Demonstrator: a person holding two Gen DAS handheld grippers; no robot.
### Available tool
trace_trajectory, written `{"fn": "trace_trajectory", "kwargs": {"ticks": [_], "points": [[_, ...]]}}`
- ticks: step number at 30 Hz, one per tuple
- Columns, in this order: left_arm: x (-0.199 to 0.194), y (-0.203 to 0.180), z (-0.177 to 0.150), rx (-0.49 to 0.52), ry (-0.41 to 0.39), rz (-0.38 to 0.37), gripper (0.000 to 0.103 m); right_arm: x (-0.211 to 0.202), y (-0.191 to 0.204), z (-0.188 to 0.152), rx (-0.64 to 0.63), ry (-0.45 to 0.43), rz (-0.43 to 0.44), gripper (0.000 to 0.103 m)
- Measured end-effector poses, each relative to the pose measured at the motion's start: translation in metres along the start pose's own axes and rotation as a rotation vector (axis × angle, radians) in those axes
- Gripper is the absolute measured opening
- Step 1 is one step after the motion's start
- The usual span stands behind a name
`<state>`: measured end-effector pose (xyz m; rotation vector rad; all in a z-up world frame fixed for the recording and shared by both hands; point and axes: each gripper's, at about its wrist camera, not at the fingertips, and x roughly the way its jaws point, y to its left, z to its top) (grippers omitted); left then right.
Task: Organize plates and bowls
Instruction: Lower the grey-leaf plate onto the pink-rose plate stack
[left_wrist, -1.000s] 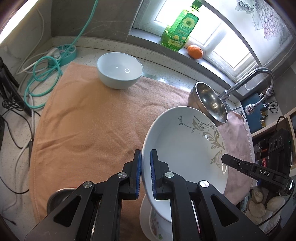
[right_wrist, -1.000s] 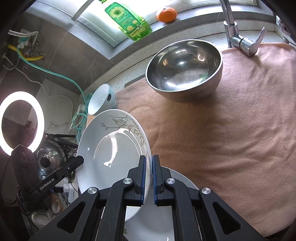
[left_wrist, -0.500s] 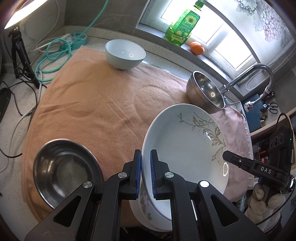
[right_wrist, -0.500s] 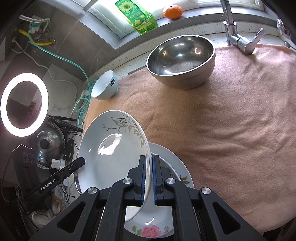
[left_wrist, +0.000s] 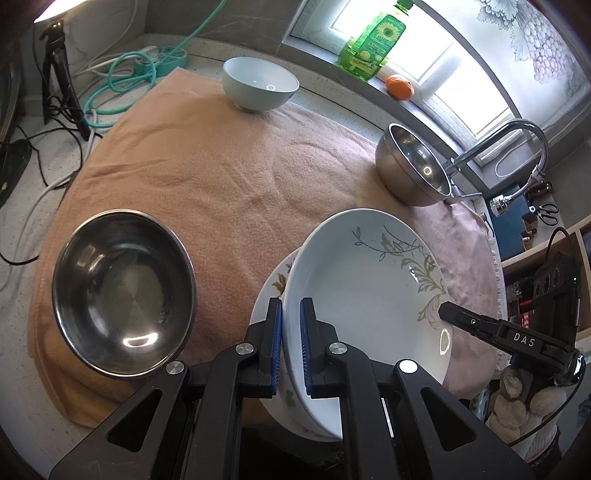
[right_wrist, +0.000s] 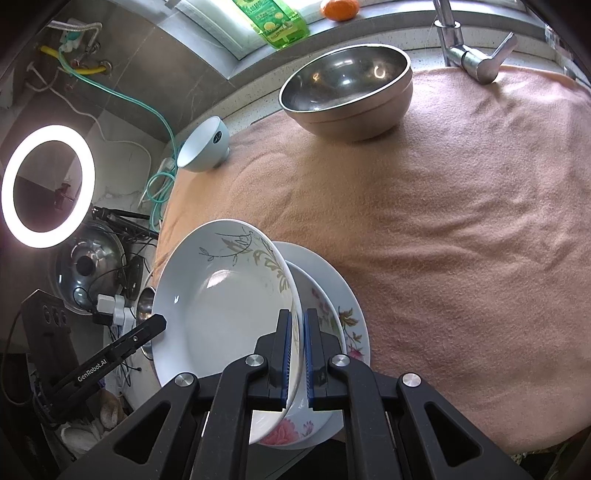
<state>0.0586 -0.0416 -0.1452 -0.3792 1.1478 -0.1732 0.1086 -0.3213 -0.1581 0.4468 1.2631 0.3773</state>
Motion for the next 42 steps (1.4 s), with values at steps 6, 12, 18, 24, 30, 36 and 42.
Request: {"fn": "trace_trajectory", "kwargs": {"ticks": [6, 12, 18, 24, 30, 36, 42], "points": [[0.003, 0.0, -0.008, -0.008, 0.007, 0.006, 0.008, 0.002, -0.002, -0.003, -0.011, 0.009, -0.003, 0.006], [0.007, 0.001, -0.015, -0.02, 0.021, 0.009, 0.008, 0.006, -0.006, -0.006, -0.012, 0.023, -0.006, 0.006], [0.01, 0.0, -0.018, -0.018, 0.023, 0.02, 0.008, 0.009, -0.008, -0.008, -0.016, 0.029, -0.01, 0.006], [0.013, 0.0, -0.019, -0.014, 0.027, 0.032, 0.008, 0.01, -0.01, -0.01, -0.019, 0.035, -0.013, 0.006], [0.017, 0.001, -0.02, -0.016, 0.038, 0.039, 0.008, 0.013, -0.01, -0.011, -0.022, 0.042, -0.02, 0.006], [0.018, 0.002, -0.021, -0.016, 0.039, 0.042, 0.008, 0.015, -0.01, -0.011, -0.022, 0.046, -0.025, 0.006], [0.019, 0.003, -0.021, -0.008, 0.035, 0.046, 0.008, 0.018, -0.011, -0.011, -0.02, 0.047, -0.028, 0.006]]}}
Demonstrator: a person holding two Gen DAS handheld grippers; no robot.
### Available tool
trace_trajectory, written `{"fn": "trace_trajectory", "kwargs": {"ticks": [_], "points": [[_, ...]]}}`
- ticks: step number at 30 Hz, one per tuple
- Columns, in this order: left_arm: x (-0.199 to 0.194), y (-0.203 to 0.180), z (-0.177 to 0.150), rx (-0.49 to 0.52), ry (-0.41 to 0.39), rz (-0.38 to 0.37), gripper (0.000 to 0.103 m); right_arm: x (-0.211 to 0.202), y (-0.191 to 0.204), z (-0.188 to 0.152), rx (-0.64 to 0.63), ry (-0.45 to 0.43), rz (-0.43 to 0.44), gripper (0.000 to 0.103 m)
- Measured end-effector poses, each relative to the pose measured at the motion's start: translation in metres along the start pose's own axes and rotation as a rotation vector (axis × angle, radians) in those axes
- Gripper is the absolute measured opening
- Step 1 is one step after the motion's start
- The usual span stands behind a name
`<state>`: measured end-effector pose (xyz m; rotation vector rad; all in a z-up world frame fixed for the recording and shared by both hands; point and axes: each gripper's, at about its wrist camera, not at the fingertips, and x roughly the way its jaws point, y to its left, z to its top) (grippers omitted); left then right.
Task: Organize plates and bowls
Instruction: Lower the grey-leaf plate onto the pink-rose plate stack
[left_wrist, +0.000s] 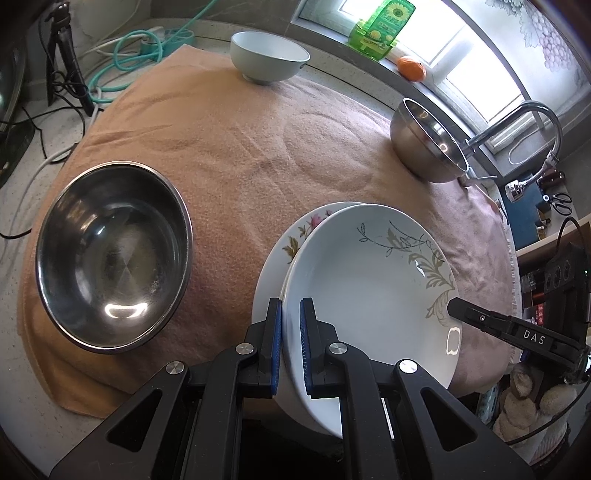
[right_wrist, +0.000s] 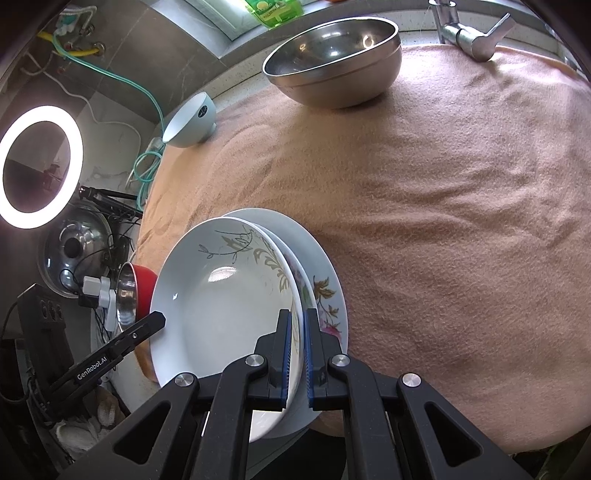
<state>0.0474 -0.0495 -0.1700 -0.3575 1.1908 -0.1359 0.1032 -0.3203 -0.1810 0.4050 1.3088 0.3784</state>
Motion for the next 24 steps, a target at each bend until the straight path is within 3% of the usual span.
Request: {"fn": "trace_trajectory", "kwargs": {"ticks": [24], "points": [[-0.0033, -0.0016, 0.0021, 0.017, -0.003, -0.001, 0.008, -0.0021, -0.0027, 0.0008, 0.003, 0.005, 0.004, 0.009]]}}
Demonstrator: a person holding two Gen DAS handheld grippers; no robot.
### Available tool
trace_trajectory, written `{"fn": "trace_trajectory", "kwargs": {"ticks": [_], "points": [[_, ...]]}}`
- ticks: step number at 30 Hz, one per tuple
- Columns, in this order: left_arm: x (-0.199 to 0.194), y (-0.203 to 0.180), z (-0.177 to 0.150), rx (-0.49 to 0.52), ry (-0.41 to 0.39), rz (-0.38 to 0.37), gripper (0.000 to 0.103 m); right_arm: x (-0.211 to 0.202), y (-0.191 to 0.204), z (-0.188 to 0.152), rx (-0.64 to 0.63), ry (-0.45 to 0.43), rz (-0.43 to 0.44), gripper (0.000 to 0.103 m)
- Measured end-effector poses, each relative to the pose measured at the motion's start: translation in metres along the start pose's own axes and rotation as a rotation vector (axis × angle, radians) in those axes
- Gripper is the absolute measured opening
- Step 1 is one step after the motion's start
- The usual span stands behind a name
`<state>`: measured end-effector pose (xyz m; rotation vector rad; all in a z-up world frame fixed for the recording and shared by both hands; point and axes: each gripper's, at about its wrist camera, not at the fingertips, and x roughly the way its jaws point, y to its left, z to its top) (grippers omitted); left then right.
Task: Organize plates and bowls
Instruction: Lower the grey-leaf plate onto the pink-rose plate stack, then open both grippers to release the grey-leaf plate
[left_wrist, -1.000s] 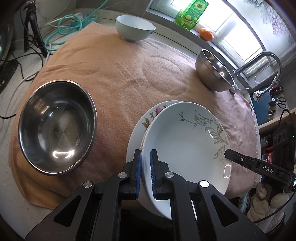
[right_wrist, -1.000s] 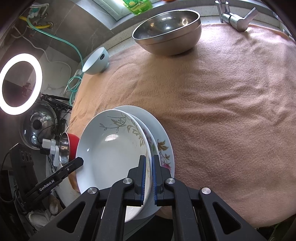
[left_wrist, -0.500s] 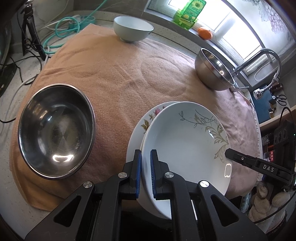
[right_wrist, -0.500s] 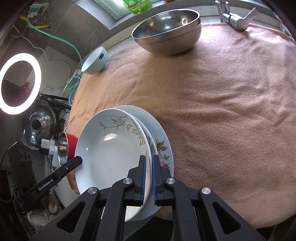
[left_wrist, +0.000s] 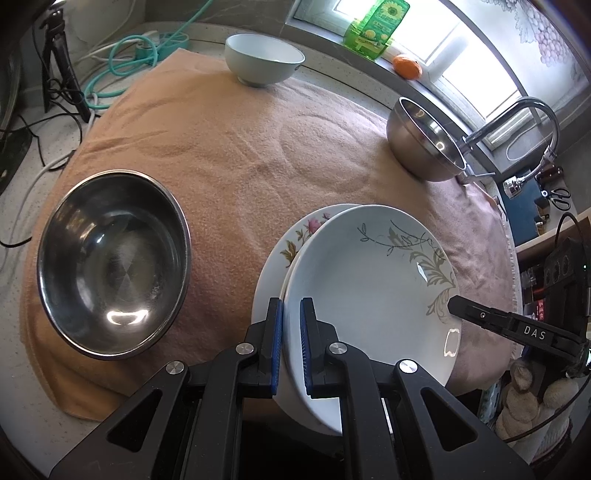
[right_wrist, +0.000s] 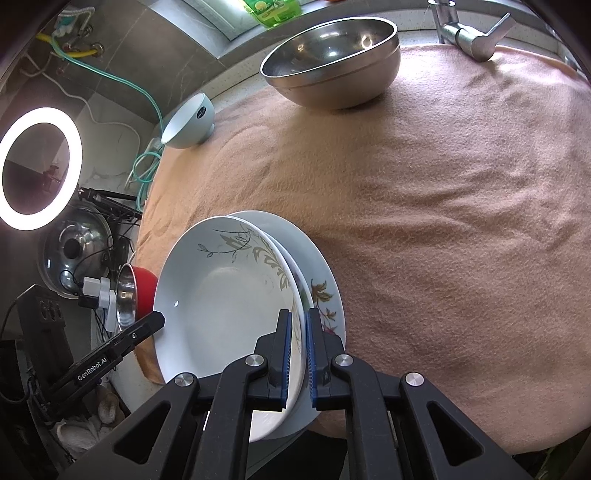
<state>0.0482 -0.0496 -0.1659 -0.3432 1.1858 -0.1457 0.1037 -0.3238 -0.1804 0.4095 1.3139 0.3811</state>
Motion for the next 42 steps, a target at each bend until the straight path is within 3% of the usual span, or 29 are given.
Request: {"fn": "trace_trajectory", "kwargs": {"ticks": [17, 31, 42], "points": [[-0.028, 0.006, -0.006, -0.052, -0.073, 0.004, 0.008, -0.028, 0.002, -0.003, -0.027, -0.074, -0.015, 0.009], [-0.067, 0.018, -0.016, -0.127, -0.142, 0.03, 0.009, -0.057, -0.013, -0.008, -0.022, -0.134, -0.001, 0.015], [-0.078, 0.009, 0.019, -0.026, -0.159, -0.035, 0.009, -0.088, -0.016, -0.006, 0.053, -0.253, -0.047, 0.019]]}}
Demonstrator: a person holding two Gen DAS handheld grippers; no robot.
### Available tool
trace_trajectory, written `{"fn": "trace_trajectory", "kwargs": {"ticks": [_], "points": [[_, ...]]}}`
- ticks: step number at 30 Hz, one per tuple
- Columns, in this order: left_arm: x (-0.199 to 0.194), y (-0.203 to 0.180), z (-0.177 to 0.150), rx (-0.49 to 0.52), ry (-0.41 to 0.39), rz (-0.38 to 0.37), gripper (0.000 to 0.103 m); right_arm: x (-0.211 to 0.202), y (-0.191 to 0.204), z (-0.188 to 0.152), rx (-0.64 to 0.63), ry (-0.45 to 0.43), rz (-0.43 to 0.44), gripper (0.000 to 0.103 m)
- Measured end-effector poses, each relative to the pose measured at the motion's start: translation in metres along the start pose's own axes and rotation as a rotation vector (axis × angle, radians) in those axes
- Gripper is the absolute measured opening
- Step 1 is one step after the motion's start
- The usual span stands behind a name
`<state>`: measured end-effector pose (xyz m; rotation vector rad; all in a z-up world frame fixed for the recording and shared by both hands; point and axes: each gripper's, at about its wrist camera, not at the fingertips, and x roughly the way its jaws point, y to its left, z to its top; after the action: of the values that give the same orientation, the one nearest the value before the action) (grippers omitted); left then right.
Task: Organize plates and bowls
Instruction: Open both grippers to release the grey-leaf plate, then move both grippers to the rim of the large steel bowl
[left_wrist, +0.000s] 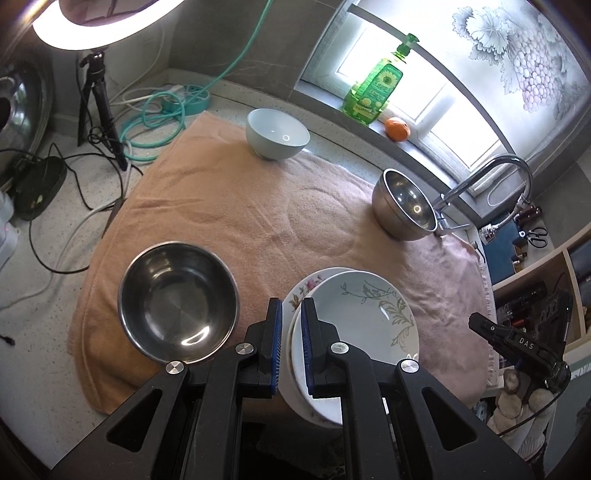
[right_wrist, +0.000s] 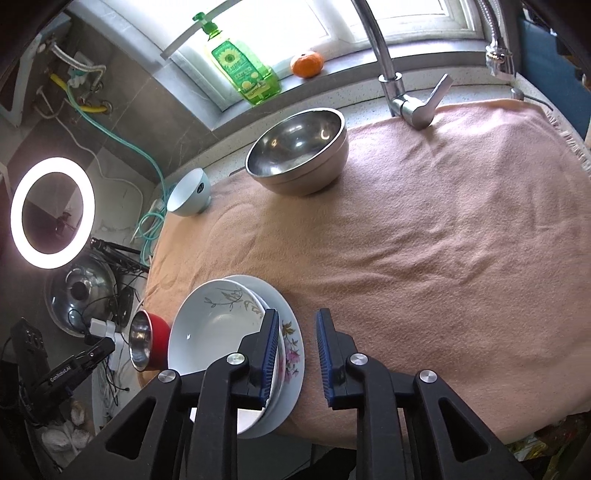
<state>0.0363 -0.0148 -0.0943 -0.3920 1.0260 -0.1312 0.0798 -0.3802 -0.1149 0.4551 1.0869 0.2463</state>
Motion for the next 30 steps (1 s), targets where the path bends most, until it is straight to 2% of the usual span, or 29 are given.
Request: {"fn": "trace_trajectory", "kwargs": {"ticks": [9, 14, 22, 27, 30], "points": [[0.027, -0.034, 0.03, 0.14, 0.048, -0.104, 0.009, -0.01, 0.007, 0.017, 0.052, -0.086, -0.07, 0.019], [0.044, -0.057, 0.043, 0.171, 0.071, -0.141, 0.009, -0.02, 0.006, 0.031, 0.036, -0.114, -0.114, 0.019], [0.064, -0.087, 0.067, 0.157, 0.039, -0.134, 0.009, -0.021, -0.005, 0.073, -0.04, -0.135, -0.129, 0.019], [0.085, -0.102, 0.084, 0.119, 0.022, -0.095, 0.009, -0.004, -0.009, 0.107, -0.122, -0.107, -0.114, 0.019], [0.105, -0.112, 0.092, 0.11, 0.045, -0.076, 0.009, 0.01, -0.008, 0.125, -0.176, -0.087, -0.107, 0.019]]}}
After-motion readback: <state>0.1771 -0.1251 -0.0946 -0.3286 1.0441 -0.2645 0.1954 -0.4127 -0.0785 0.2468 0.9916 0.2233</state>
